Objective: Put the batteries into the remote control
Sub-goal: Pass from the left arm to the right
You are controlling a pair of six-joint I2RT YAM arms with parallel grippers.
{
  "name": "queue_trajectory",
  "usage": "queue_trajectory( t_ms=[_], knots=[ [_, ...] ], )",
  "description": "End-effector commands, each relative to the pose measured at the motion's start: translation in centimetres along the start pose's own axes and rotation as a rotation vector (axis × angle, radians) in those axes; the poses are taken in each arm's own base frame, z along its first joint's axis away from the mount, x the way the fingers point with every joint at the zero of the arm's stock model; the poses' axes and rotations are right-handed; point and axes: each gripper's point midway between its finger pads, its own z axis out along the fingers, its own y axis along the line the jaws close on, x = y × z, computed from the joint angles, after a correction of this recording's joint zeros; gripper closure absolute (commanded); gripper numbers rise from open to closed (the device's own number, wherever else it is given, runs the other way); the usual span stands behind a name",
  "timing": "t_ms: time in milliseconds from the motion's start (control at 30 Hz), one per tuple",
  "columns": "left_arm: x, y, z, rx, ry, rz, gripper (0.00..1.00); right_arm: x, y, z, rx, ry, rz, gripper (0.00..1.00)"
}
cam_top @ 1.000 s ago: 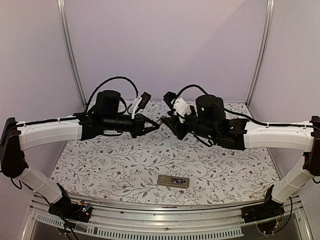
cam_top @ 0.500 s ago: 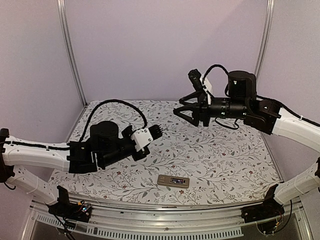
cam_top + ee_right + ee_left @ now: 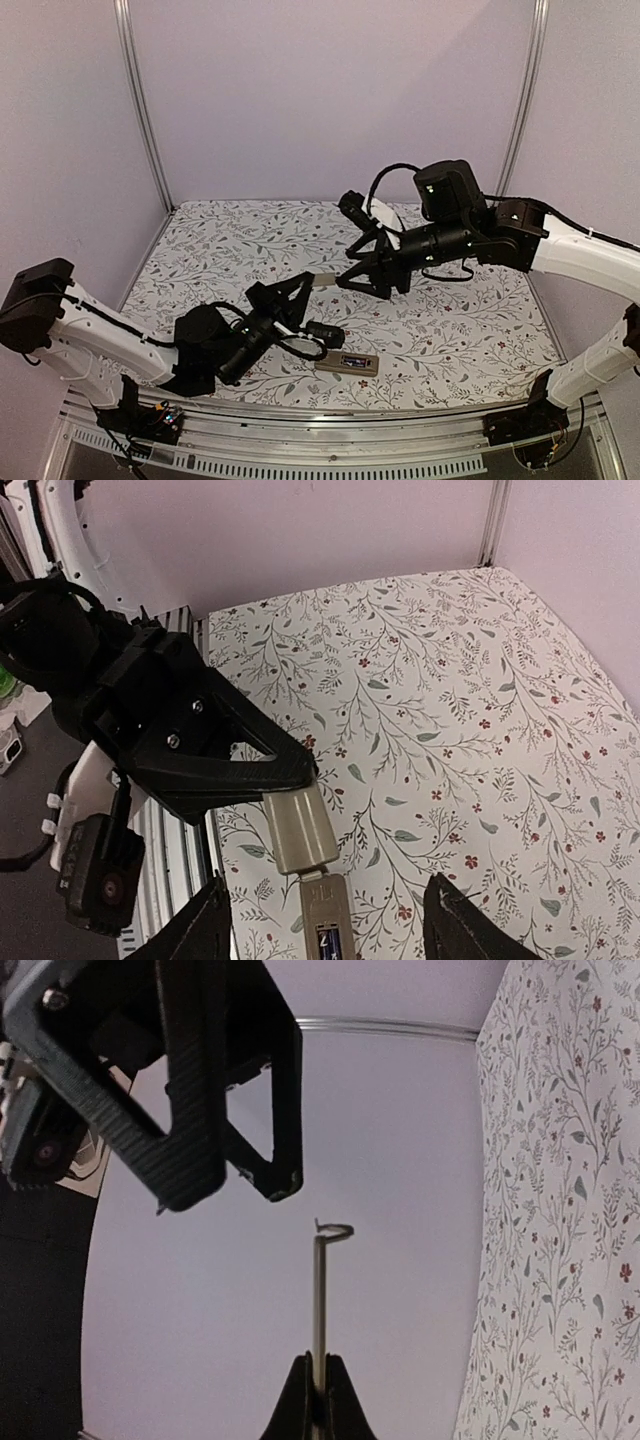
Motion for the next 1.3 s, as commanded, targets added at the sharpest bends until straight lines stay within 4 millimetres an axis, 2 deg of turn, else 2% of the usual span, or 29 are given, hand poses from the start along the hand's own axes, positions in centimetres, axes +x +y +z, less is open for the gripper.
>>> queue_trajectory(
  t_ms=[0, 67, 233, 467, 567, 667, 700, 867, 1000, 1167, 1267],
  knots=[
    [1.1, 2.4, -0.8, -0.167, 0.110, 0.145, 1.00, 1.4, 0.8, 1.7, -0.012, 0.098, -0.057, 0.34],
    [0.6, 1.8, -0.9, -0.166, 0.101, 0.187, 1.00, 1.7, 1.0, 2.2, -0.004, 0.109, -0.083, 0.34],
    [-0.5, 2.1, -1.0, -0.180, 0.074, 0.159, 1.00, 2.1, 0.4, 2.2, 0.040, 0.122, -0.137, 0.35],
    [-1.7, 2.0, -1.1, -0.165, 0.032, 0.142, 1.00, 3.7, 1.7, 3.7, -0.009, 0.142, -0.288, 0.36],
    [-1.7, 1.8, -1.1, -0.159, 0.034, 0.138, 1.00, 3.7, 2.4, 4.3, -0.047, 0.125, -0.338, 0.38],
    [-1.6, 1.7, -1.1, -0.156, 0.040, 0.133, 1.00, 3.5, 3.2, 4.7, -0.100, 0.105, -0.362, 0.43],
    [-1.6, 1.7, -1.1, -0.155, 0.041, 0.130, 1.00, 3.7, 3.1, 5.0, -0.102, 0.113, -0.364, 0.46],
    [-1.5, 1.7, -1.2, -0.155, 0.044, 0.124, 1.00, 4.7, 3.0, 5.6, -0.109, 0.140, -0.358, 0.49],
    [-1.5, 1.7, -1.2, -0.156, 0.042, 0.119, 1.00, 5.6, 2.7, 6.0, -0.094, 0.165, -0.353, 0.57],
    [-1.5, 1.7, -1.2, -0.155, 0.043, 0.115, 1.00, 5.7, 2.6, 6.1, -0.091, 0.170, -0.347, 0.67],
    [-1.5, 1.7, -1.2, -0.156, 0.043, 0.115, 1.00, 5.6, 2.5, 6.1, -0.083, 0.167, -0.345, 0.69]
  ],
)
